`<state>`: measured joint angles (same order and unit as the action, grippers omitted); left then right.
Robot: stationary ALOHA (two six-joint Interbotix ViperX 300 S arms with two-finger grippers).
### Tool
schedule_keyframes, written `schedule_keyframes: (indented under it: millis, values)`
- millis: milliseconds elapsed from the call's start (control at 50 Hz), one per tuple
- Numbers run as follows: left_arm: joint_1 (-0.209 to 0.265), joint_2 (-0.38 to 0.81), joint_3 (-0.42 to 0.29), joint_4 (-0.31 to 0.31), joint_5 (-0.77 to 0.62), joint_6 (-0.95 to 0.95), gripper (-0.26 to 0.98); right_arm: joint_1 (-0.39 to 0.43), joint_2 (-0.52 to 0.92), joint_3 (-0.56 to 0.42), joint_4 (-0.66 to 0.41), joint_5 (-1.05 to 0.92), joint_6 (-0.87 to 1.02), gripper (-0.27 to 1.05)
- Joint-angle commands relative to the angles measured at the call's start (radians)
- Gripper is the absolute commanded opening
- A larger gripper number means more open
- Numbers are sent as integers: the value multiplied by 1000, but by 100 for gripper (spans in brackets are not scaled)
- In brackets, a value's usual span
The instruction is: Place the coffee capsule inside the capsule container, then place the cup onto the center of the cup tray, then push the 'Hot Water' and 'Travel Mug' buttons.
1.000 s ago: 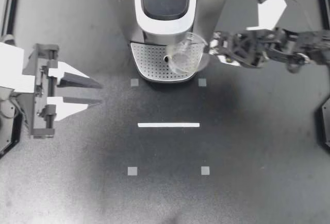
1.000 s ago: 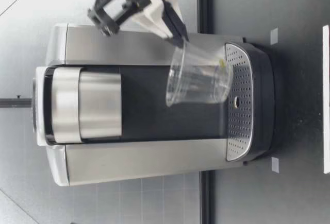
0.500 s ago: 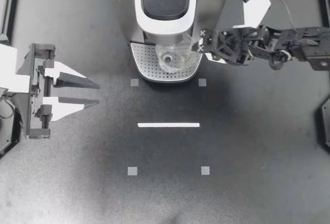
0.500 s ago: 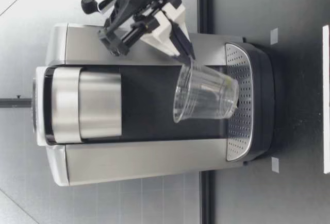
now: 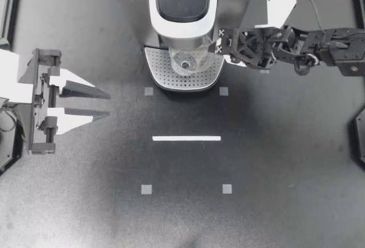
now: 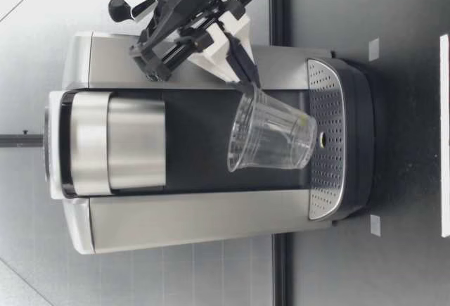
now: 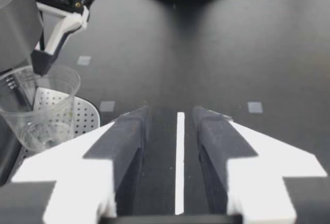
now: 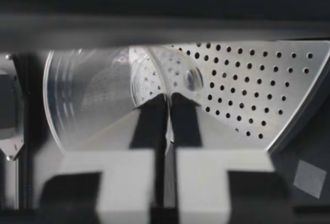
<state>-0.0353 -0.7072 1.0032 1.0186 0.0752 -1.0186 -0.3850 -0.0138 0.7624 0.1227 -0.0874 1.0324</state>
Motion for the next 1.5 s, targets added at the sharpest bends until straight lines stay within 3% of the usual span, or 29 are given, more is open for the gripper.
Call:
schedule_keyframes:
  millis: [0,320,560,780,900,1160,1320,1480]
  values:
    - [3,-3,-12,-2,-6,0,34,-6,-6,-23,-3,-11,-2,22]
    - [3,-3,-12,-2,-6,0,34,-6,-15,-25,-5,-11,-3,51]
    - [3,-3,-11,-8,-18,0,34,-6,-48,3,-12,2,-8,53]
    - [3,-2,-11,-23,-20,0,34,9,-170,91,-97,64,-12,53]
    - [3,0,-12,-37,-21,0,34,40,-238,138,-183,67,-18,53]
    - [3,18,-15,-69,-34,-2,34,166,-327,179,-512,-52,-170,53]
    - [20,48,-25,-118,-35,0,34,224,-325,187,-624,-221,-288,53]
    - [20,72,-29,-117,-71,6,34,245,-331,187,-673,-334,-414,52]
